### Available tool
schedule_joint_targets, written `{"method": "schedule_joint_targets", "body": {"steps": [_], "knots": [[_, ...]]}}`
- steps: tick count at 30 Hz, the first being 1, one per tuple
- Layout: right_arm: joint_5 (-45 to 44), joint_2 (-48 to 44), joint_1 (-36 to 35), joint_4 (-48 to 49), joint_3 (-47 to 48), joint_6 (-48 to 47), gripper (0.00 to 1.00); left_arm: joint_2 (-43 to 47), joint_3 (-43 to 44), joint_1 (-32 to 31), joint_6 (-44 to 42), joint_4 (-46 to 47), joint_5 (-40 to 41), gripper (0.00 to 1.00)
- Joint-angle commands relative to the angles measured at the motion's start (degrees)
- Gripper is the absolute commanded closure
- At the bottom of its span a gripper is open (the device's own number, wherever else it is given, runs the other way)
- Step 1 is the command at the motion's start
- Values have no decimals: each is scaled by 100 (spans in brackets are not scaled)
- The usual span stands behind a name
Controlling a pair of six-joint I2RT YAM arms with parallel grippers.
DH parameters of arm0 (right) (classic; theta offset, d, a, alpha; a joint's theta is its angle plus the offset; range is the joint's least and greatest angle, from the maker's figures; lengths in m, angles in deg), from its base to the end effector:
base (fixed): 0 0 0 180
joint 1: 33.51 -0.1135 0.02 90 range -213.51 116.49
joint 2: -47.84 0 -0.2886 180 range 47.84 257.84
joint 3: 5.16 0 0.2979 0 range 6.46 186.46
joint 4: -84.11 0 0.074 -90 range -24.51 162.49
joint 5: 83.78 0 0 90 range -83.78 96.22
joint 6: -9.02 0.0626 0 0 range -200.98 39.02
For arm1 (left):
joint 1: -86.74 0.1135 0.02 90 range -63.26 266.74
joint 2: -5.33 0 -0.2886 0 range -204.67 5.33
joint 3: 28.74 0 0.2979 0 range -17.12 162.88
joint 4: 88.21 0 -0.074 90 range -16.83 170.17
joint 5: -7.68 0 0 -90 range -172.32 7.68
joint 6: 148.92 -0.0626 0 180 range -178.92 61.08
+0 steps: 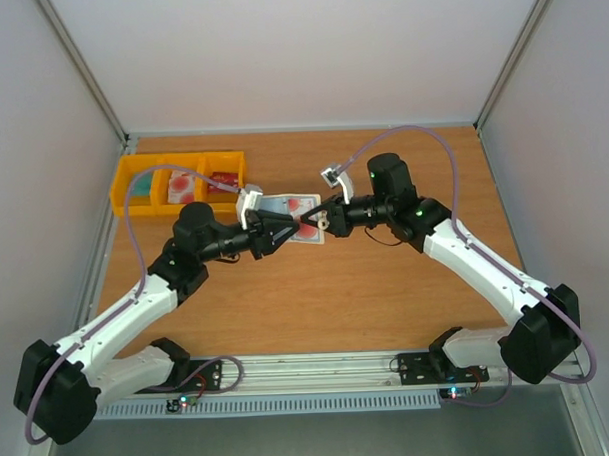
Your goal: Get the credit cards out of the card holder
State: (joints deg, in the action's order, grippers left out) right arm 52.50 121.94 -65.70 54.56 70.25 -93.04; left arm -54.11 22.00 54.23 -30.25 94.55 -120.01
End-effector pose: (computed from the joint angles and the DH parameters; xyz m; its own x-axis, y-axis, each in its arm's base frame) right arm 0.2654 0.2205 0.3424 -0.2021 -0.2978 -0.9330 -0.9707 0.1876 0.1504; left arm 0.2245 -0.1885 0.3042 -0.5266 -0.1146 -0.8423 0.7812 0.3254 -0.5327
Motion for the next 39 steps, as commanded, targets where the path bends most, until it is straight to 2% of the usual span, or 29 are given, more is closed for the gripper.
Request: {"method": "schedule_joint_targets", "body": {"steps": [1,4,14,21,28,29,31,32,35,39], "knots": [[1116,-199,-73,795,-83,-34,97,69,7,-23,252,259,228,60],[1337,-286,-76,873,-111,-64,97,124,-33,-25,177,247,196,57],[1408,-582,71,117,171,-603,97,288,-73,342,248,-92,51,57],[1553,-428,40,833,99,-98,97,216,210,123,-385,373,-833,57],[1549,-126,8,930,200,-140,97,50,253,-65,-602,775,-949,71],[1536,-98,2,931,211,-154,97,28,262,-90,-649,826,-953,75],[1535,-85,6,924,214,-177,97,25,296,-106,-710,802,-927,93],[1528,-114,6,923,199,-213,96,47,298,-102,-704,728,-867,99],[1411,-210,92,823,100,-272,88,162,254,-58,-610,437,-736,100],[1766,-290,499,1194,-220,211,69,311,134,66,-394,352,-603,100]]}}
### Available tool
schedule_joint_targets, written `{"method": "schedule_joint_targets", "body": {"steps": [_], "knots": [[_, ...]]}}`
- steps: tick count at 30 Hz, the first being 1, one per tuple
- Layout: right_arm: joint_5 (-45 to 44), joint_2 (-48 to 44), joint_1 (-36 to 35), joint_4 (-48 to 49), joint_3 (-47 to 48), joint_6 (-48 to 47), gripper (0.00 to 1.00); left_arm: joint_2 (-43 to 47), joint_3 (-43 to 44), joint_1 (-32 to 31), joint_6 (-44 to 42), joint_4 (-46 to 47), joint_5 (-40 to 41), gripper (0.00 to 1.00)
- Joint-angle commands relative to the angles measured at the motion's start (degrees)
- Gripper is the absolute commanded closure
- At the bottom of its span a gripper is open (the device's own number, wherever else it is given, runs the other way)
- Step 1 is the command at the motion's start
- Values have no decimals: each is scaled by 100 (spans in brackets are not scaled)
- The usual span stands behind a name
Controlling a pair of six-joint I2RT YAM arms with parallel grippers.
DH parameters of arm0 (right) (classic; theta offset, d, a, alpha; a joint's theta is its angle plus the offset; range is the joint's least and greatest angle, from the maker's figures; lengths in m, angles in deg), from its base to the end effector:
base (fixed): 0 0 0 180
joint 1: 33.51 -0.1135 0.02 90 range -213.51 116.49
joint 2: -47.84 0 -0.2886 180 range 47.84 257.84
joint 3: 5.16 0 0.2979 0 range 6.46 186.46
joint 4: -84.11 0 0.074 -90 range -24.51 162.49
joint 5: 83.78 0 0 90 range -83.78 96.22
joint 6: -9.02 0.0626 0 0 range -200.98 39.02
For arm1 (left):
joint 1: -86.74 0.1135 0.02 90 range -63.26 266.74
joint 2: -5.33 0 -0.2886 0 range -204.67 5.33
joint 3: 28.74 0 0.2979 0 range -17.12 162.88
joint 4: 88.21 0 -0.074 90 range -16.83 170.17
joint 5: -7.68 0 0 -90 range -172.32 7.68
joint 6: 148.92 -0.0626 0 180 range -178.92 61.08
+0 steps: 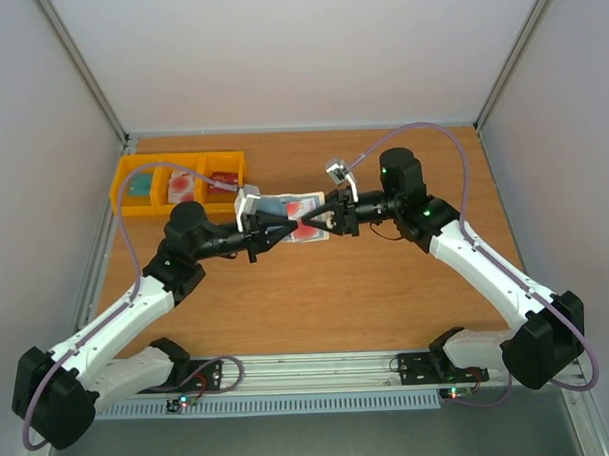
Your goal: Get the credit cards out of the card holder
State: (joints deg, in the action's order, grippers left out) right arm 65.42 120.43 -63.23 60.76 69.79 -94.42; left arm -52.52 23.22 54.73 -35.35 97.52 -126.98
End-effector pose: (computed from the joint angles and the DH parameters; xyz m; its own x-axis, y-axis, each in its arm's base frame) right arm 0.2602 0.2105 0.3632 -0.0817 -0.1837 -0.9796 -0.9966 0.0045 0.0823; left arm 0.2152 -0.1864 0.3269 -0.3913 -0.0908 -0.9158 0.8909 0.2119 -0.4017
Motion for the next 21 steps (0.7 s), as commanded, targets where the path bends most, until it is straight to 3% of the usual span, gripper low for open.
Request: {"method": "schedule_joint_targets", "body": {"steps": [1,5,15,16,17,21], "knots": [[551,-155,298,593,-210,395,64,169,-15,25,146,69,112,100],[603,-216,309,313,-199,281,58,177,-38,36,136,165,46,100],[743,-272,317,-305,26,-73,93,171,-60,116,113,221,-85,100],[754,-272,317,-379,56,-139,95,189,-71,141,121,246,-131,96],[752,-272,317,-476,87,-213,96,219,-85,180,149,304,-171,83],[774,-259,326,-713,185,-413,96,237,-94,453,539,520,-374,83]]}}
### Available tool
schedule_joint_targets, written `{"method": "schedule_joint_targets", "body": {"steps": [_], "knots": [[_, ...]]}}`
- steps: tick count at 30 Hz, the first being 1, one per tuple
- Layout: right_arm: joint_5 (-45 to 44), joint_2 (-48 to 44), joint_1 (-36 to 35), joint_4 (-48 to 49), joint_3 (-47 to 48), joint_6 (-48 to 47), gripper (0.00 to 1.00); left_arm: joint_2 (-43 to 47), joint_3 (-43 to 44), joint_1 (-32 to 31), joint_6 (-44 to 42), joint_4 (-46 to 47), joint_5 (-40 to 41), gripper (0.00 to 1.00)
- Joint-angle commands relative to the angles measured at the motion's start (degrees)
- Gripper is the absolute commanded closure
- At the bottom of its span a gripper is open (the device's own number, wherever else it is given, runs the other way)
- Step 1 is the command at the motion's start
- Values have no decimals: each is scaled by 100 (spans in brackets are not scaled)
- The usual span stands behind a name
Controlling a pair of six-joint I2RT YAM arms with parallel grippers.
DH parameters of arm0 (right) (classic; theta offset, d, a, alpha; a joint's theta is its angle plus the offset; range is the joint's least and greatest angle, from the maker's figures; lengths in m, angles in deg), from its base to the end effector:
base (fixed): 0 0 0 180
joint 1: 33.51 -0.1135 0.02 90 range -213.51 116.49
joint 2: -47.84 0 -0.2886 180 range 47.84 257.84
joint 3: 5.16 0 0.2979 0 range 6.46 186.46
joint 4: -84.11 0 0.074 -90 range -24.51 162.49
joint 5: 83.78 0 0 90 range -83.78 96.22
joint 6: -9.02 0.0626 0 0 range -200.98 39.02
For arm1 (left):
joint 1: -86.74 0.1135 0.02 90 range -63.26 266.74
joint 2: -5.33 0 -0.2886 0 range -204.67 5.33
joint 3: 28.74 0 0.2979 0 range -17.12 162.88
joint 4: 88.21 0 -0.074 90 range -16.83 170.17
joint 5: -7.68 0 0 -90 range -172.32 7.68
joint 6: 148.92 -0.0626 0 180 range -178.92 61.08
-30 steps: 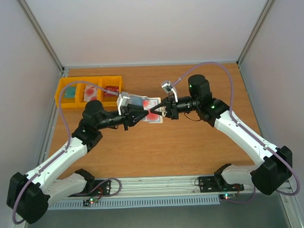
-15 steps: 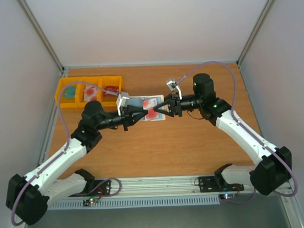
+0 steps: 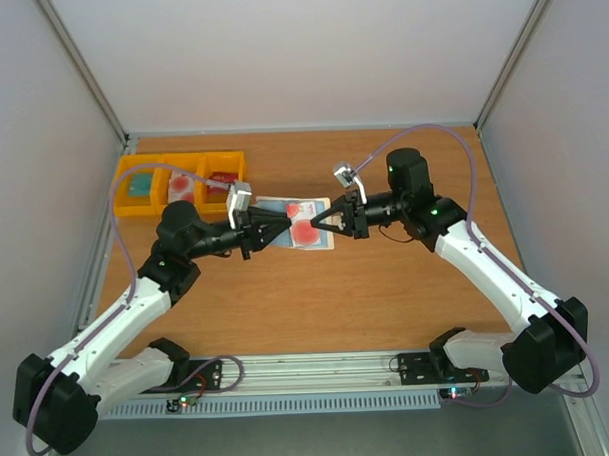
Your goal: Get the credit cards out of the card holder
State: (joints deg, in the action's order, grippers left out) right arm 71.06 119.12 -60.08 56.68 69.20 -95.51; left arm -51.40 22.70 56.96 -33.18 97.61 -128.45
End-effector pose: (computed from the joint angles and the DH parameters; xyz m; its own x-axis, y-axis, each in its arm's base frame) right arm 0.2577 0.1922 0.3614 -0.1242 -0.1814 -0.9755 -0.9905 -0.0352 0.1327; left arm 0.2169 -0.1761 0.3284 -0.4140 -0.1099 -0.9036 0.8771 0.2173 -0.4283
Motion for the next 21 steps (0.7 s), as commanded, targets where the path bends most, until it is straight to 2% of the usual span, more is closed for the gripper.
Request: {"method": "schedule_joint_targets", "body": {"steps": [1,4,6,7,9,11,14,17,21], "knots": [[225,-120,11,-262,247,-288,96,112,-61,268,385,538,-233,86],[241,-64,11,-193,294,-221,96,50,-105,280,603,663,-294,95],[269,-46,11,-136,317,-193,96,-5,-89,263,579,745,-386,96],[274,-45,11,-125,325,-185,96,-28,-77,232,525,804,-409,95],[262,-52,11,-132,330,-207,95,-67,-79,170,438,872,-333,82],[261,-66,9,-141,327,-224,95,-111,-79,142,452,891,-316,78],[261,-80,11,-133,313,-224,95,-153,-79,82,474,950,-340,76],[260,-80,11,-141,314,-256,95,-145,-91,16,116,971,-450,77],[145,-146,60,-202,310,-363,95,-32,-223,168,111,622,-586,79]]}}
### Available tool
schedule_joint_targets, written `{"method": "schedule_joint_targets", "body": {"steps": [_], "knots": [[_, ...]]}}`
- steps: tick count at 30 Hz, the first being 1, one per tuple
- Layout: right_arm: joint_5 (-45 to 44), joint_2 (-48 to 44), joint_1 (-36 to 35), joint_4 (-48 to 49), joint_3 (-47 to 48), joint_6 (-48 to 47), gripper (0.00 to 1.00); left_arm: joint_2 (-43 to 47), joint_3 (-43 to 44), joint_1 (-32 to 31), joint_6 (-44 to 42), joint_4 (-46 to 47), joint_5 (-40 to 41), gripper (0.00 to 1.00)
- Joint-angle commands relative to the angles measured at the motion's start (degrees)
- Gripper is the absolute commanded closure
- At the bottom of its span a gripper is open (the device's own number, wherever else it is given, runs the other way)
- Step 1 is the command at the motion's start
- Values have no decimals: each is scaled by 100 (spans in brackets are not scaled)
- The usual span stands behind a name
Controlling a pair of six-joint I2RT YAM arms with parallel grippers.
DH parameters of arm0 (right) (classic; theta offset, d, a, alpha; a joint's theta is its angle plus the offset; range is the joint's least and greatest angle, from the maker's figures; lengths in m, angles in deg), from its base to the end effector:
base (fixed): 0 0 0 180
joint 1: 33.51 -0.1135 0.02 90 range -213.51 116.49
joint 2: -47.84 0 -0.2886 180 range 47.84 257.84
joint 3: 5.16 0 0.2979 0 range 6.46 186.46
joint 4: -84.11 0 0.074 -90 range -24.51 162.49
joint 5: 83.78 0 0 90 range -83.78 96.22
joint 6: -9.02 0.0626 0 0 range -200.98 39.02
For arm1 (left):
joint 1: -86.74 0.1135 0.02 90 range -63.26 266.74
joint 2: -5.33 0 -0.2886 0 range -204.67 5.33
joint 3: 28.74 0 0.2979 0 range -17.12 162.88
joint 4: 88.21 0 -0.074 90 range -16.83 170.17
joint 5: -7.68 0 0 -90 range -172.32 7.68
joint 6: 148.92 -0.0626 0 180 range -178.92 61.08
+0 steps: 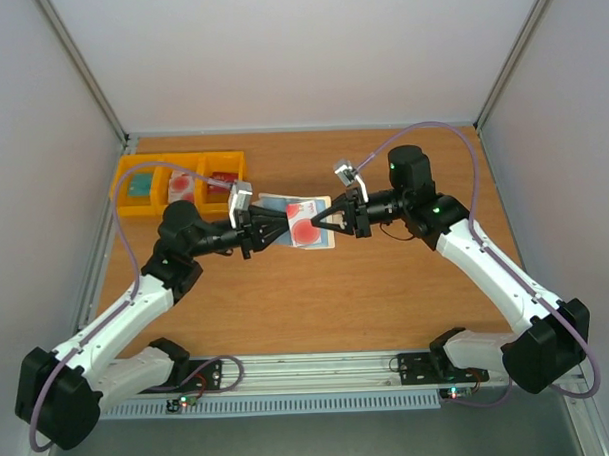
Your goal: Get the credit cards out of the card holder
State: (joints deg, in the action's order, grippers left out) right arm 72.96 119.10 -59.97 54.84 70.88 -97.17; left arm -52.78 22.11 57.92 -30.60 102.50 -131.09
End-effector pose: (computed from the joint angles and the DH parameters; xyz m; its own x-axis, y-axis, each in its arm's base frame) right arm 0.2555 0.1914 0.3707 -0.0986 -0.1721 -0.9801 -0.9913 -0.0697 0.1120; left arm 0.2210 -0.1753 0.3278 -0.4163 -0.1278 -0.9002 0.8837 0.1760 -0.4337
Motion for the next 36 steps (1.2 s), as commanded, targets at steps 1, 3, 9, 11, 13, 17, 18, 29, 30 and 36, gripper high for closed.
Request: {"method": "schedule_joint_targets", "body": {"steps": [1,3,9,11,13,17,18,29,30,36], "knots": [[-28,-155,83,-33,145,-200,96,161,-206,111,-132,126,-347,79],[47,-171,152,-57,164,-191,95,246,-257,151,-154,198,-408,78],[117,-126,176,-120,235,-184,95,153,-217,147,-254,471,-613,66],[-7,-105,168,-210,218,-227,95,49,-174,9,-293,435,-398,60],[-55,-104,167,-361,243,-335,96,-25,-152,-155,-317,313,-25,57],[59,-205,167,-338,237,-333,96,-85,-169,-260,-95,62,608,58],[80,-217,167,-347,237,-333,96,-99,-170,-282,-53,119,637,59],[69,-163,167,-451,216,-498,93,-69,-112,-370,-245,377,314,100],[66,-151,168,-450,228,-499,91,-67,-112,-369,-296,429,279,100],[-90,-217,222,-603,158,-610,80,45,-150,-151,-168,168,373,100]]}}
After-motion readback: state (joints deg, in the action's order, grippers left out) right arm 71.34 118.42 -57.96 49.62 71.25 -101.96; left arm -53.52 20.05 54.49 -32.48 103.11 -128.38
